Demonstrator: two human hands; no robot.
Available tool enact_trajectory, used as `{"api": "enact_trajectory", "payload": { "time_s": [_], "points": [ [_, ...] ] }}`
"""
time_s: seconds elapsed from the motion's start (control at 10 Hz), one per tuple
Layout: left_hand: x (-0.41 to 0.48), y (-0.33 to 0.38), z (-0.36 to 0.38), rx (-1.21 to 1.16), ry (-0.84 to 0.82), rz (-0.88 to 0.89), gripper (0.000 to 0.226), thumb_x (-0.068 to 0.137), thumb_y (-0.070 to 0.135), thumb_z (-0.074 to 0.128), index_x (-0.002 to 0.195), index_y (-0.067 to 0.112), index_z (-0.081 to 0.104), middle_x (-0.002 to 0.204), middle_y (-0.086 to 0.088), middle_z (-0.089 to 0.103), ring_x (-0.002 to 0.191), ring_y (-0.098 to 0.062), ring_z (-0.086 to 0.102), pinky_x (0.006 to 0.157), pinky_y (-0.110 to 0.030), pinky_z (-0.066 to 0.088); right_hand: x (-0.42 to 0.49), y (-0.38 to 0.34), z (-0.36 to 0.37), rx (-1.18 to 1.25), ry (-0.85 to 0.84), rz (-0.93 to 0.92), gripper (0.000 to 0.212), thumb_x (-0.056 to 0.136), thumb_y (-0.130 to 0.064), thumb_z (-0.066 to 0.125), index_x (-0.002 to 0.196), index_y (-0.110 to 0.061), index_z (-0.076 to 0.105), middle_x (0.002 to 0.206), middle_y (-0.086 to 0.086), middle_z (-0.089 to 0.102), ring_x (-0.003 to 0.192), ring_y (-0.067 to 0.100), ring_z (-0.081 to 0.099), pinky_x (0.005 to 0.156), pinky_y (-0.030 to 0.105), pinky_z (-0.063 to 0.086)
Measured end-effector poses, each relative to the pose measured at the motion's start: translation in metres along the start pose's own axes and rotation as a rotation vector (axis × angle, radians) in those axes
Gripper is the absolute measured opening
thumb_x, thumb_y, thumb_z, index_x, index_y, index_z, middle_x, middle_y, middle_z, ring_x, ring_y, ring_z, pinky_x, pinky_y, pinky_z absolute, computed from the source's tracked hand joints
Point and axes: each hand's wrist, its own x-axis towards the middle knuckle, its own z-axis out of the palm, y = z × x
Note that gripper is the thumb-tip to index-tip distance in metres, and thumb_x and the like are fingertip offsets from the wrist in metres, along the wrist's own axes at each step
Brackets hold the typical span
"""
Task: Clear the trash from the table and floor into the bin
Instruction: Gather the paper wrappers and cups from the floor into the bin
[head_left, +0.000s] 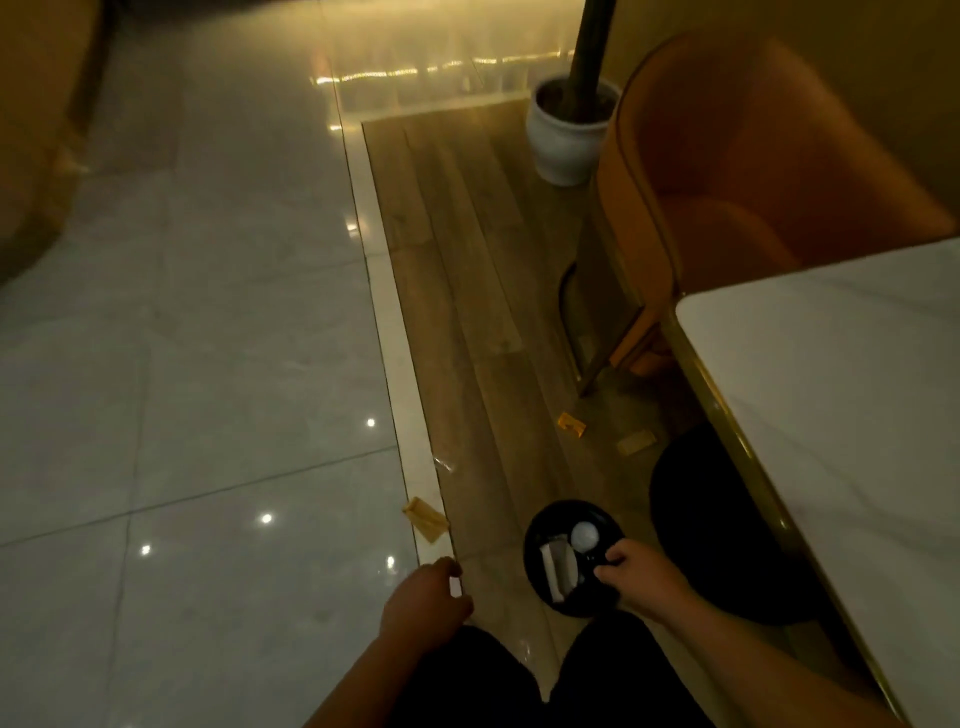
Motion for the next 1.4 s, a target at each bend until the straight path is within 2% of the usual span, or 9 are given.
{"api": "enact_trajectory", "payload": {
  "time_s": [0.2, 0.3, 0.4, 0.6, 0.8, 1.1, 1.2, 1.3, 1.4],
  "points": [
    [-0.007, -0.017, -0.069, 0.004, 0.145, -0.018, 0.047, 0.08, 0.036, 0.062, 0.125, 0.026, 0.054, 0.101, -0.003, 0.069, 0.083, -0.014, 0.064, 0.073, -0.026, 0.052, -0.003, -0.058, -0.032, -0.041, -0.026, -0.034, 0.031, 0.093, -0.032, 0.059, 0.118, -0.013, 0.059, 0.119, 0.01, 0.061, 0.114, 0.028, 0.057, 0.086, 0.029, 0.043],
    [0.009, -0.006, -0.105, 0.014, 0.2, 0.01, 0.048, 0.08, 0.038, 0.063, 0.125, 0.026, 0.054, 0.106, 0.0, 0.066, 0.08, -0.009, 0.059, 0.068, -0.022, 0.046, 0.012, -0.093, -0.048, -0.014, -0.004, -0.09, 0.017, 0.092, -0.036, 0.06, 0.095, -0.019, 0.059, 0.099, 0.004, 0.058, 0.107, 0.027, 0.056, 0.097, 0.038, 0.043],
    [0.025, 0.008, -0.122, 0.024, 0.191, 0.033, 0.047, 0.079, 0.038, 0.063, 0.124, 0.026, 0.055, 0.107, 0.002, 0.064, 0.079, -0.008, 0.057, 0.066, -0.021, 0.044, 0.026, -0.112, -0.052, 0.001, 0.008, -0.086, 0.032, 0.091, -0.036, 0.061, 0.113, -0.012, 0.06, 0.114, 0.008, 0.06, 0.113, 0.028, 0.055, 0.097, 0.035, 0.042],
    [0.093, 0.046, -0.157, 0.093, 0.108, 0.053, 0.048, 0.081, 0.039, 0.062, 0.127, 0.029, 0.052, 0.108, 0.003, 0.063, 0.085, -0.008, 0.058, 0.072, -0.021, 0.045, 0.089, -0.144, -0.059, 0.108, 0.0, -0.014, 0.042, 0.09, -0.028, 0.066, 0.123, -0.006, 0.056, 0.129, 0.015, 0.058, 0.119, 0.028, 0.055, 0.088, 0.027, 0.042],
    [0.187, 0.108, -0.203, 0.209, 0.004, 0.076, 0.046, 0.081, 0.038, 0.061, 0.125, 0.029, 0.053, 0.092, 0.008, 0.057, 0.083, -0.008, 0.057, 0.076, -0.021, 0.046, 0.159, -0.167, -0.09, 0.168, -0.071, 0.128, 0.044, 0.092, -0.03, 0.062, 0.128, -0.007, 0.054, 0.136, 0.015, 0.055, 0.126, 0.028, 0.052, 0.1, 0.032, 0.042],
    [0.311, 0.259, -0.251, 0.447, -0.14, 0.289, 0.045, 0.084, 0.038, 0.058, 0.128, 0.029, 0.051, 0.113, 0.001, 0.063, 0.094, -0.01, 0.06, 0.079, -0.021, 0.045, 0.22, -0.189, -0.171, 0.304, -0.034, 0.19, 0.055, 0.096, -0.043, 0.05, 0.142, -0.014, 0.044, 0.152, 0.01, 0.04, 0.14, 0.03, 0.038, 0.115, 0.041, 0.032],
    [0.335, 0.291, -0.251, 0.505, -0.222, 0.343, 0.045, 0.082, 0.039, 0.056, 0.126, 0.03, 0.052, 0.114, 0.002, 0.062, 0.099, -0.012, 0.06, 0.084, -0.024, 0.048, 0.226, -0.184, -0.179, 0.379, -0.009, 0.262, 0.056, 0.096, -0.046, 0.048, 0.141, -0.014, 0.045, 0.151, 0.011, 0.041, 0.139, 0.031, 0.039, 0.115, 0.042, 0.032],
    [0.379, 0.33, -0.248, 0.628, -0.315, 0.437, 0.046, 0.077, 0.041, 0.054, 0.122, 0.032, 0.055, 0.118, 0.003, 0.062, 0.107, -0.017, 0.059, 0.092, -0.031, 0.049, 0.231, -0.179, -0.18, 0.643, 0.08, 0.443, 0.044, 0.09, -0.037, 0.056, 0.125, -0.01, 0.058, 0.13, 0.015, 0.061, 0.119, 0.031, 0.057, 0.099, 0.037, 0.045],
    [0.414, 0.353, -0.244, 0.735, -0.369, 0.553, 0.048, 0.077, 0.043, 0.053, 0.124, 0.029, 0.055, 0.125, 0.0, 0.061, 0.112, -0.02, 0.059, 0.094, -0.035, 0.049, 0.234, -0.182, -0.18, 0.728, 0.078, 0.485, 0.043, 0.087, -0.038, 0.058, 0.122, -0.013, 0.06, 0.123, 0.011, 0.065, 0.114, 0.029, 0.06, 0.095, 0.034, 0.046]
  ]
}}
